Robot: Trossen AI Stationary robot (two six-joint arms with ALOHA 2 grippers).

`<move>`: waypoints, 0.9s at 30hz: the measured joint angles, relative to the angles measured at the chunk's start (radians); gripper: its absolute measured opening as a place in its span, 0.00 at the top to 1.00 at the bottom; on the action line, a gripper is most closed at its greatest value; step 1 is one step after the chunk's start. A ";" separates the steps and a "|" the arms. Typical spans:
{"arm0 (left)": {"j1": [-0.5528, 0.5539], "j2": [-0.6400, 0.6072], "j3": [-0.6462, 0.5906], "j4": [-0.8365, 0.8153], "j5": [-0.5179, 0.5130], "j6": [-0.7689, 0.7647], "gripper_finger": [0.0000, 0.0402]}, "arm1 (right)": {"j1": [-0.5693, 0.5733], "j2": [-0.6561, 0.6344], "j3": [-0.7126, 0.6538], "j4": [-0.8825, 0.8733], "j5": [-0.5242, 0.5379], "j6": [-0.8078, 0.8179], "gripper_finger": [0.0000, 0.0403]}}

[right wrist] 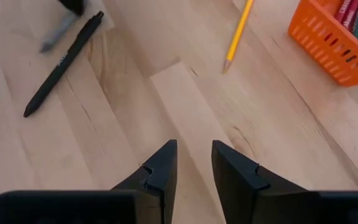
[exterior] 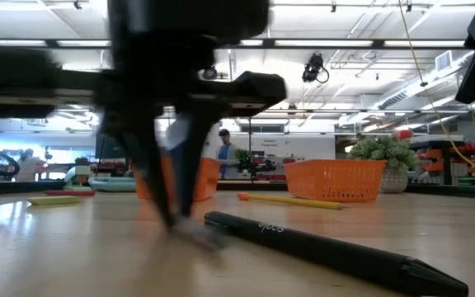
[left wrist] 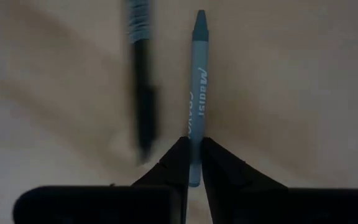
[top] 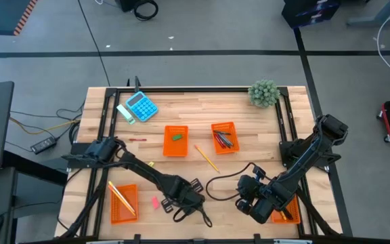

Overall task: Sort crayons/erasers/pens/pencils in bins
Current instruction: Put the gray crayon into the top right orange bin

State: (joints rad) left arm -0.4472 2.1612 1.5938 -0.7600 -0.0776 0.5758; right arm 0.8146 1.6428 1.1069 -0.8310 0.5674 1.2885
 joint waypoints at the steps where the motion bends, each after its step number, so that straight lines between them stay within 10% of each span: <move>1: 0.002 0.000 0.013 -0.004 -0.008 0.000 0.89 | 0.000 0.000 0.000 0.001 0.000 0.000 0.74; 27: 0.129 -0.010 0.388 -0.303 -0.093 0.108 0.90 | 0.000 0.000 0.000 0.003 -0.044 0.014 0.74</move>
State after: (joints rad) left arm -0.3183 2.1517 1.9817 -1.0630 -0.1706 0.6834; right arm 0.8146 1.6428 1.1069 -0.8284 0.5231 1.3024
